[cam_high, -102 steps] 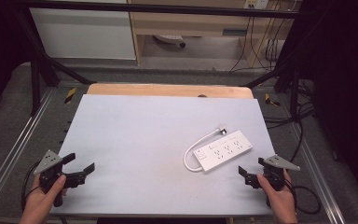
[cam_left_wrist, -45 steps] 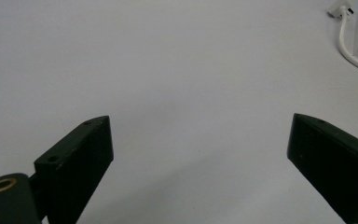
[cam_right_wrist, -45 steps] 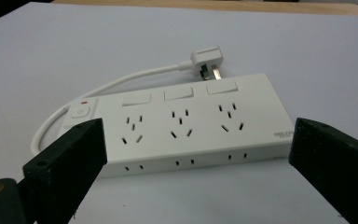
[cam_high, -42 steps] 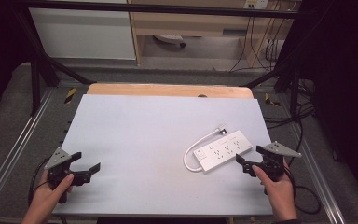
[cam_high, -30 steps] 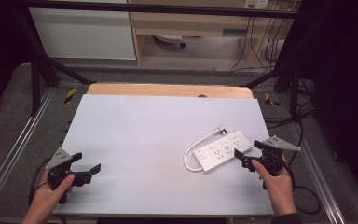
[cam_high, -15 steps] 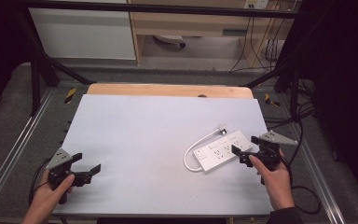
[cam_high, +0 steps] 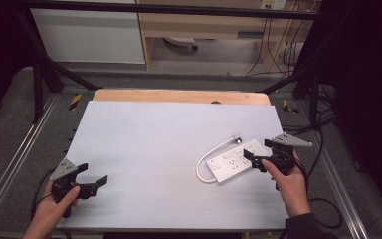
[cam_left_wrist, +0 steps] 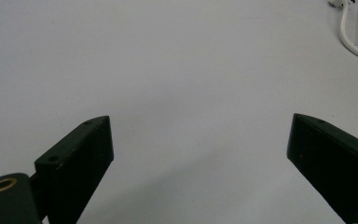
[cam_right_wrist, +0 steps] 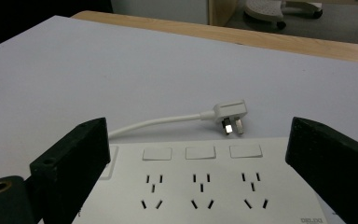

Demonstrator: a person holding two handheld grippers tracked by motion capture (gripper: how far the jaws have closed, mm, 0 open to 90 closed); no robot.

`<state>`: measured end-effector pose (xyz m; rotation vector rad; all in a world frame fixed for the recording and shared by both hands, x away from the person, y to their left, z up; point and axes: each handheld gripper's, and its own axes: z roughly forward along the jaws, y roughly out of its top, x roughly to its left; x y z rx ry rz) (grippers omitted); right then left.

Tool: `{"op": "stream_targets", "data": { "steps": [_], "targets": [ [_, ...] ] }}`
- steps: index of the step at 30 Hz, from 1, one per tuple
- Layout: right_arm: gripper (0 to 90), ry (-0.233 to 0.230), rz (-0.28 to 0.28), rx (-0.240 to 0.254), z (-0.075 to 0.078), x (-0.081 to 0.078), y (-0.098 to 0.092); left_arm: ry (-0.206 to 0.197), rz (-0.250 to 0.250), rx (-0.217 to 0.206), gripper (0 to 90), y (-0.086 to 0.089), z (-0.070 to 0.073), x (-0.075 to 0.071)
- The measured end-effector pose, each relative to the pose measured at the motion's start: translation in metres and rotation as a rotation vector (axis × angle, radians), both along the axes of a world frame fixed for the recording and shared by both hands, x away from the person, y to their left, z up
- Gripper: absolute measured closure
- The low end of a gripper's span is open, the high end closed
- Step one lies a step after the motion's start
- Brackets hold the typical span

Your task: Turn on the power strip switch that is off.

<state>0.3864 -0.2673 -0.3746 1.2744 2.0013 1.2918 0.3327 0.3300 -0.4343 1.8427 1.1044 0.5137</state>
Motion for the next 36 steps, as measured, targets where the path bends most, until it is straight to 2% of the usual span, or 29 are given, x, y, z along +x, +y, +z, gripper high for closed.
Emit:
{"op": "stream_targets", "data": {
  "steps": [10, 17, 36],
  "targets": [
    [7.0, 0.003, 0.004, -0.005, 0.001, 0.005, 0.003, 0.003, -0.004, 0.005, 7.2, 0.000, 0.000, 0.000],
    [8.2, 0.010, 0.001, 0.010, 0.000, 0.010, 0.004, 0.004, -0.006, 0.004, 7.2, 0.000, -0.001, 0.000],
    [11.1, 0.042, 0.009, 0.018, -0.004, 0.022, 0.010, 0.007, -0.011, 0.007, 7.4, -0.001, -0.001, 0.000]
  ]
}}
